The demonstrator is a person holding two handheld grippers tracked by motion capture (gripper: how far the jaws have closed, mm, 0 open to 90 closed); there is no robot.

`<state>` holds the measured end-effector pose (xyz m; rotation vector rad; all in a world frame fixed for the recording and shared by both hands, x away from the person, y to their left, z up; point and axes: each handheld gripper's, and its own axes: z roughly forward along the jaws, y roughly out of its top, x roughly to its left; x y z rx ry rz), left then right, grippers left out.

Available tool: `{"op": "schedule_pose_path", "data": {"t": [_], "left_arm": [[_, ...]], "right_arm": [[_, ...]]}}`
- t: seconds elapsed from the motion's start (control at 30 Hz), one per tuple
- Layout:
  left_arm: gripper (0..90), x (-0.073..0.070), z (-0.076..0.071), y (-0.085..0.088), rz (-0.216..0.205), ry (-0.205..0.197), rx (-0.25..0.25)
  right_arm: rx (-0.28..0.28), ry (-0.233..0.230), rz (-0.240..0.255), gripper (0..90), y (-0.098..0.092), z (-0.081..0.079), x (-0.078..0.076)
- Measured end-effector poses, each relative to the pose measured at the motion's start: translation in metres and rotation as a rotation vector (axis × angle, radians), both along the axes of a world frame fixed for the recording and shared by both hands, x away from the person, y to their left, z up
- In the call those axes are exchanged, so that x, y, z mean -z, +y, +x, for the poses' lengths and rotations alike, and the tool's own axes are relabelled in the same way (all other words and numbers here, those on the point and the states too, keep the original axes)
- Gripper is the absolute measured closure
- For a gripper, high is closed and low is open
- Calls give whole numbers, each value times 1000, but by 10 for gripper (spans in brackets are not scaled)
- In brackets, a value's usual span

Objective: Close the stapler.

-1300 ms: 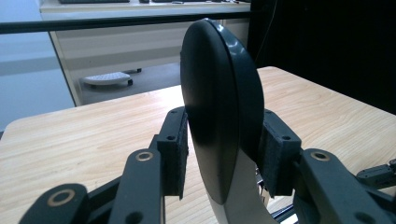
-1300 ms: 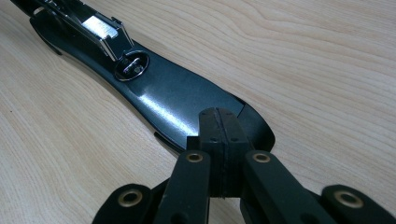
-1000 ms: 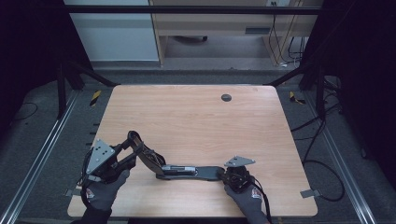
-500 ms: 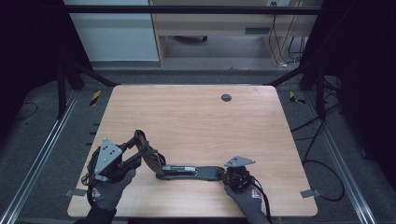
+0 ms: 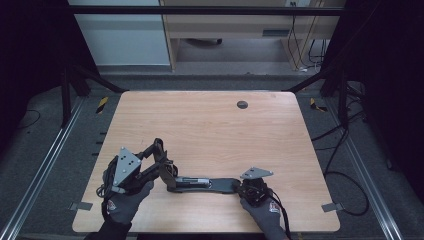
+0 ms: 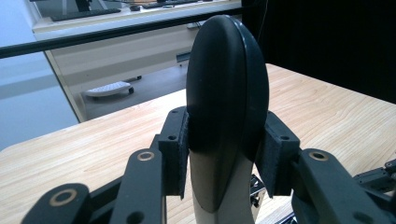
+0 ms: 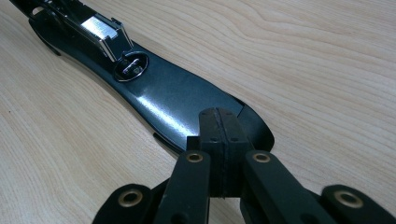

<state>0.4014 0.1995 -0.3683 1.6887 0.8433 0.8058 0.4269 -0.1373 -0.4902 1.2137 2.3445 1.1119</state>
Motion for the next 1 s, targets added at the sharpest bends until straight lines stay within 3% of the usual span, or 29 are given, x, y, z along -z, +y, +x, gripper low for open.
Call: {"op": "schedule_pose_path", "data": {"t": [0.23,0.3,0.33,0.63,1.0], "left_arm": [[583,0,0,-11,27,-12,0],[582,-1,1,-14,44,-32,3],[582,-1,0,-15,48,-19,3],[579,-1,0,-23,72,-29,12],[569,0,0,-39,133,-45,39]], "right_arm": [[3,4,2,900,0,0,0],[2,3,1,900,0,0,0],[2,3,1,900,0,0,0],[2,1,1,900,0,0,0],[4,3,-3,900,0,0,0]]}}
